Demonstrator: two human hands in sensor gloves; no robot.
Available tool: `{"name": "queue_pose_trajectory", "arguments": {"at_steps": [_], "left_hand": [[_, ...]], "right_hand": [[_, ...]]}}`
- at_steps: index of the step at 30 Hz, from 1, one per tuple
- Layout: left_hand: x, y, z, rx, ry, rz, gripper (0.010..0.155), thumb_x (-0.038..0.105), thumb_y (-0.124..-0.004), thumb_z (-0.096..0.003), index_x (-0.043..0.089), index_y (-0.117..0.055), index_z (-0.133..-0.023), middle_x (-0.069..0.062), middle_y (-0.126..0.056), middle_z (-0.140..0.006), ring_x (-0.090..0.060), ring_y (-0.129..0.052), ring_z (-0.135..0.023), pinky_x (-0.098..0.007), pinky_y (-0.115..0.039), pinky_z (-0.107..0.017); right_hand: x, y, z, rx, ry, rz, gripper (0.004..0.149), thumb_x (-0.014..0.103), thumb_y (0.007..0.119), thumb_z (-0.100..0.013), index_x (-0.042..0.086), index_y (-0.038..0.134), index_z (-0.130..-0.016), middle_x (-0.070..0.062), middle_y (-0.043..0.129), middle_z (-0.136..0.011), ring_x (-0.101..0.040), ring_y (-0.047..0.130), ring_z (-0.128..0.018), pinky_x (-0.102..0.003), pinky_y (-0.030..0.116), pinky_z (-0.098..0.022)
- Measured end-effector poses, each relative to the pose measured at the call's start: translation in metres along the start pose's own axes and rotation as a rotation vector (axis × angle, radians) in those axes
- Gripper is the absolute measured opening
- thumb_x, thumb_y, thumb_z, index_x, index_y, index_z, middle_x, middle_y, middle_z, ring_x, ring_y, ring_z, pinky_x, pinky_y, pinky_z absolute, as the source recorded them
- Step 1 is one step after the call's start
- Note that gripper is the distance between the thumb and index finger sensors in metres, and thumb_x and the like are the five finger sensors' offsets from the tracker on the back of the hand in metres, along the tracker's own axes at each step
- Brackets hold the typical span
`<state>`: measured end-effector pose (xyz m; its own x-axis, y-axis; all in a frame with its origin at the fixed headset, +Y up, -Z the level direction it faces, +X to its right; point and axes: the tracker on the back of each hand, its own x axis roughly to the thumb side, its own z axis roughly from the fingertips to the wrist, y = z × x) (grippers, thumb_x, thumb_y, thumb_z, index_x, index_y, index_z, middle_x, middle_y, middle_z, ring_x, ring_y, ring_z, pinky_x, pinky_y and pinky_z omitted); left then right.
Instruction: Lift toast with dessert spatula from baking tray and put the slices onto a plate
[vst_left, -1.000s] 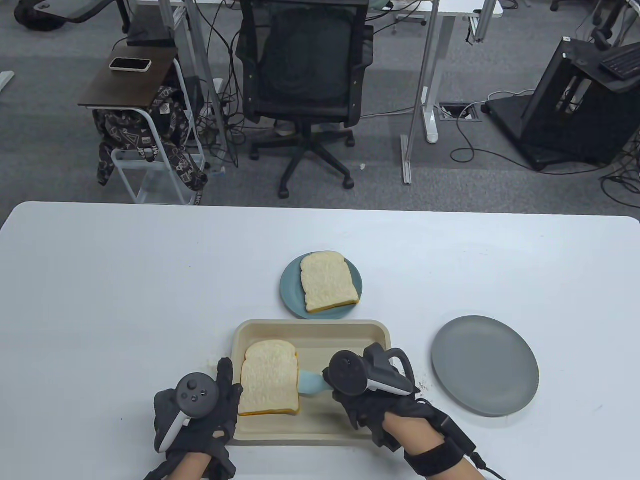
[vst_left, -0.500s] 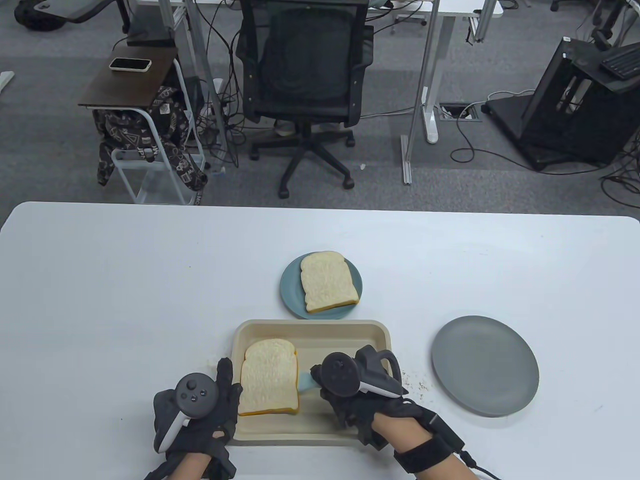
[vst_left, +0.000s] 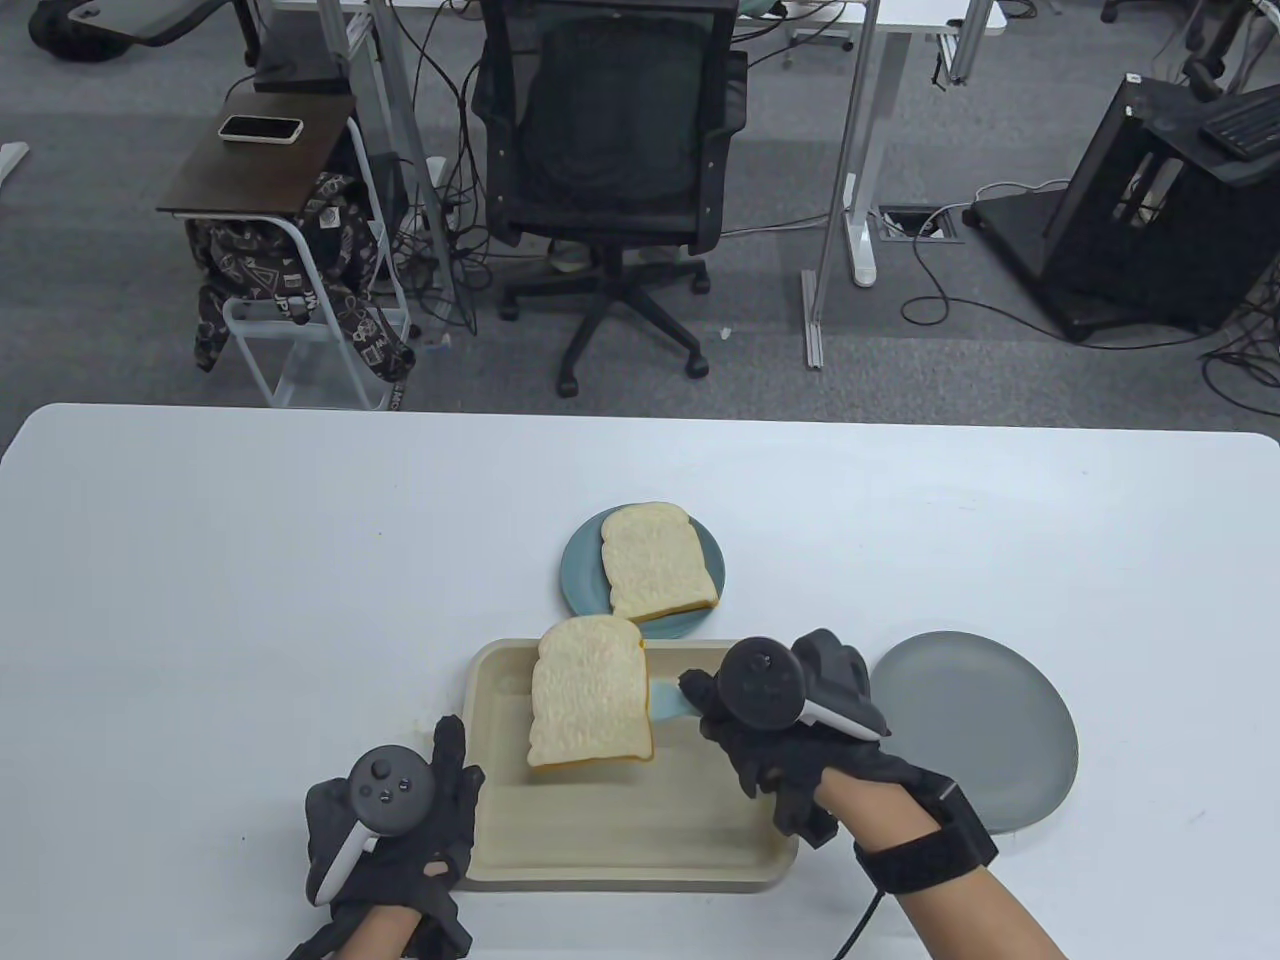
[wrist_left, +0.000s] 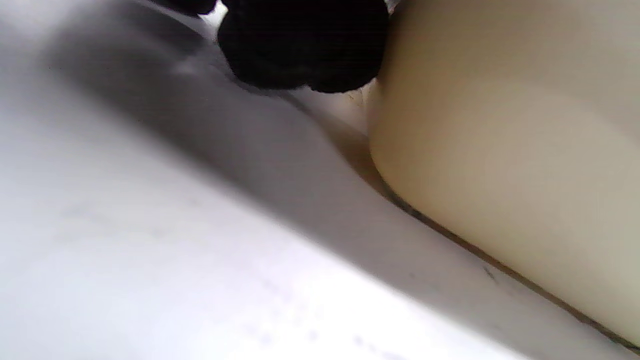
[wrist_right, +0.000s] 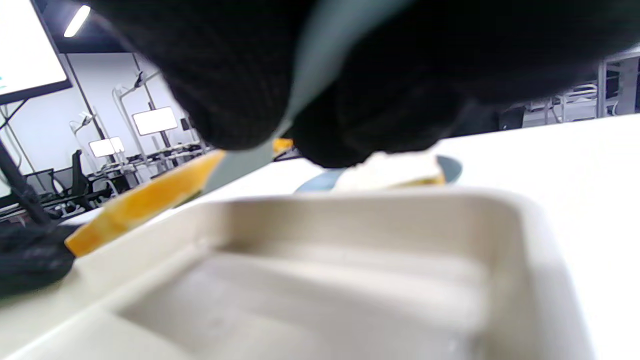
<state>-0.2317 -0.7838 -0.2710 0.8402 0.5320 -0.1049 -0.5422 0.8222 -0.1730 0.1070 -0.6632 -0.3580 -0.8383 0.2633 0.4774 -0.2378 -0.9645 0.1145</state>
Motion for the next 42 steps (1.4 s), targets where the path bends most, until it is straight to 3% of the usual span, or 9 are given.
{"name": "queue_pose_trajectory", "arguments": {"at_steps": [4, 8, 18, 28, 32, 42], "left_hand": [[0.000, 0.000, 0.000, -0.001, 0.000, 0.002, 0.063, 0.043, -0.059, -0.0599, 0.016, -0.038, -0.113, 0.002, -0.087, -0.074, -0.020, -0.092, -0.050, -0.065, -0.045, -0.077], [0.000, 0.000, 0.000, -0.003, -0.001, 0.005, 0.063, 0.043, -0.060, -0.0598, 0.016, -0.038, -0.113, 0.002, -0.087, -0.074, -0.020, -0.092, -0.050, -0.065, -0.045, -0.077], [-0.001, 0.001, 0.000, -0.006, -0.003, 0.013, 0.063, 0.043, -0.060, -0.0597, 0.016, -0.038, -0.113, 0.002, -0.087, -0.073, -0.021, -0.092, -0.050, -0.065, -0.045, -0.077], [-0.001, 0.001, -0.001, -0.008, -0.003, 0.015, 0.063, 0.043, -0.060, -0.0597, 0.016, -0.038, -0.113, 0.002, -0.088, -0.073, -0.021, -0.092, -0.050, -0.065, -0.045, -0.077], [-0.001, 0.001, -0.001, -0.007, -0.003, 0.015, 0.063, 0.043, -0.060, -0.0597, 0.016, -0.038, -0.113, 0.002, -0.087, -0.074, -0.021, -0.092, -0.050, -0.065, -0.045, -0.077], [-0.002, 0.001, -0.001, -0.008, -0.001, 0.016, 0.063, 0.043, -0.060, -0.0597, 0.016, -0.038, -0.113, 0.002, -0.087, -0.074, -0.021, -0.092, -0.050, -0.065, -0.045, -0.077]], "right_hand": [[-0.020, -0.026, -0.021, -0.015, 0.037, 0.027, 0.050, 0.026, 0.090, -0.036, 0.013, 0.086, -0.084, -0.017, 0.099, -0.068, -0.032, 0.101, -0.037, -0.042, 0.092, -0.018], [-0.034, -0.038, -0.046, -0.011, 0.086, 0.050, 0.049, 0.025, 0.091, -0.036, 0.014, 0.086, -0.084, -0.016, 0.099, -0.069, -0.032, 0.101, -0.040, -0.044, 0.091, -0.020], [-0.068, -0.023, -0.099, 0.041, 0.224, 0.060, 0.049, 0.023, 0.091, -0.036, 0.015, 0.086, -0.084, -0.014, 0.098, -0.071, -0.033, 0.100, -0.043, -0.046, 0.090, -0.025], [-0.086, -0.012, -0.120, 0.078, 0.276, 0.028, 0.049, 0.023, 0.091, -0.036, 0.015, 0.087, -0.084, -0.015, 0.098, -0.072, -0.033, 0.100, -0.044, -0.047, 0.089, -0.027], [-0.081, -0.010, -0.125, 0.124, 0.293, 0.130, 0.049, 0.023, 0.091, -0.036, 0.016, 0.086, -0.084, -0.015, 0.098, -0.072, -0.033, 0.100, -0.044, -0.047, 0.089, -0.026], [-0.062, -0.029, -0.131, 0.181, 0.369, 0.211, 0.050, 0.024, 0.092, -0.036, 0.015, 0.086, -0.084, -0.016, 0.097, -0.072, -0.033, 0.100, -0.043, -0.047, 0.090, -0.023]]}}
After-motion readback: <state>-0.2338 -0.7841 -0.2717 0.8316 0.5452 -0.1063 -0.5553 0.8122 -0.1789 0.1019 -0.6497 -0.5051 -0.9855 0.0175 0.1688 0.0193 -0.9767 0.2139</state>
